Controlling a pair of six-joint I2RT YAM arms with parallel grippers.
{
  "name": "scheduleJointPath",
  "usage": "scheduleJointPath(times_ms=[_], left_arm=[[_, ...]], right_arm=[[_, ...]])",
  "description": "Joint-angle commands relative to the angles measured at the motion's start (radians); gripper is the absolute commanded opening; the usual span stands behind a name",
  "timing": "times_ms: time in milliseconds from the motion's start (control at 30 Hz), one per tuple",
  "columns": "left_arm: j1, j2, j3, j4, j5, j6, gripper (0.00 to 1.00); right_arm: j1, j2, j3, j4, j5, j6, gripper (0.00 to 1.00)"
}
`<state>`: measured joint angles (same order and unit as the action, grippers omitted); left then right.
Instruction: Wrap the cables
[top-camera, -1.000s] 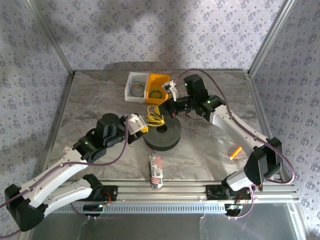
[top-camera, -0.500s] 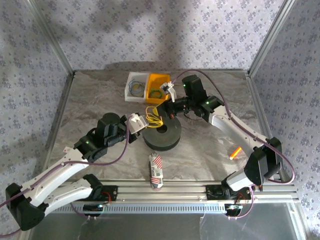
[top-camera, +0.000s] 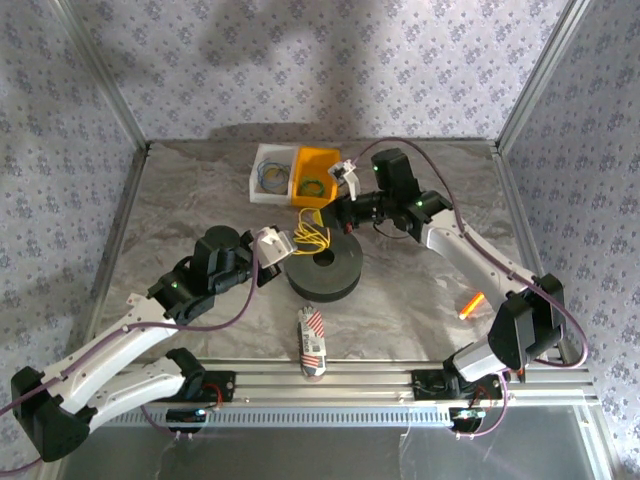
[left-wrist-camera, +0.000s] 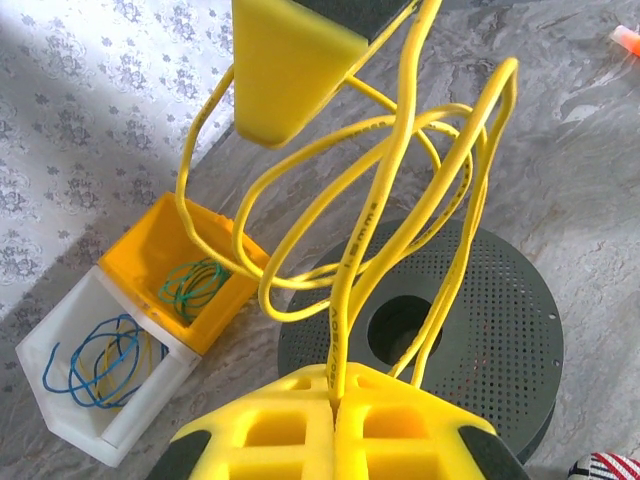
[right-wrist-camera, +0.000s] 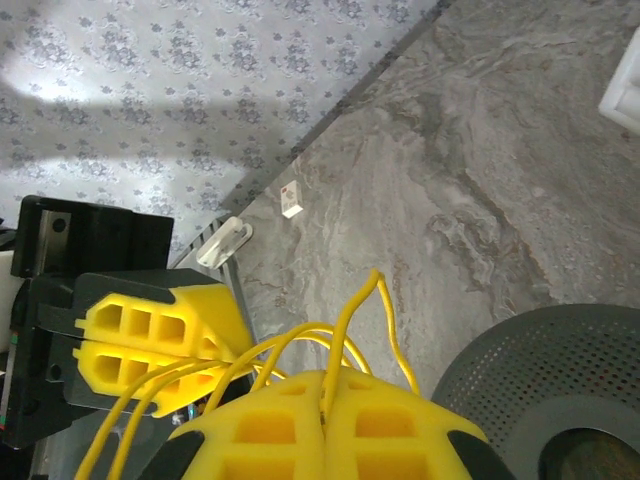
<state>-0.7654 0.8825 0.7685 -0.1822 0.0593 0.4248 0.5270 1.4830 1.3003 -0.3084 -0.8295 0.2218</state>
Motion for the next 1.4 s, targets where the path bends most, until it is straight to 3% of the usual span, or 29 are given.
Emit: scheduleJointPath(times_ms=[0, 200, 500, 600, 767, 1000, 1200, 1367], left_arm=[[0.009, -0.026, -0.015, 0.013, -0.005, -0.017, 0.0], [0.028, -0.055, -0.034, 0.005, -0.019, -0.039, 0.0], [0.102, -0.089, -0.05, -0.014, -0.108, -0.117, 0.0], [0.16, -0.095, -0.054, -0.013, -0.148, -0.189, 0.0], [0.349, -0.081, -0.039, -0.017, -0.165, -0.375, 0.0], [0.58, -0.043, 0.031, -0.041, -0.062, -0.506, 0.0], [0.752, -0.042, 0.062, -0.035, -0.015, -0.616, 0.0], [0.792, -0.057, 0.062, -0.022, 0.039, -0.658, 0.0]], right_arm=[[-0.03, 0.003, -0.017, 0.013, 0.023, 0.016, 0.0], [-0.105, 0.001, -0.052, 0.021, 0.093, 0.024, 0.0], [-0.29, -0.074, -0.172, 0.052, 0.322, 0.048, 0.0], [-0.366, -0.115, -0.226, 0.061, 0.397, 0.056, 0.0], [-0.489, -0.218, -0.344, 0.09, 0.478, 0.083, 0.0], [-0.678, -0.323, -0.464, 0.106, 0.466, 0.107, 0.0], [-0.858, -0.385, -0.586, 0.245, 0.361, 0.236, 0.0], [-0.929, -0.42, -0.692, 0.416, 0.321, 0.389, 0.0]])
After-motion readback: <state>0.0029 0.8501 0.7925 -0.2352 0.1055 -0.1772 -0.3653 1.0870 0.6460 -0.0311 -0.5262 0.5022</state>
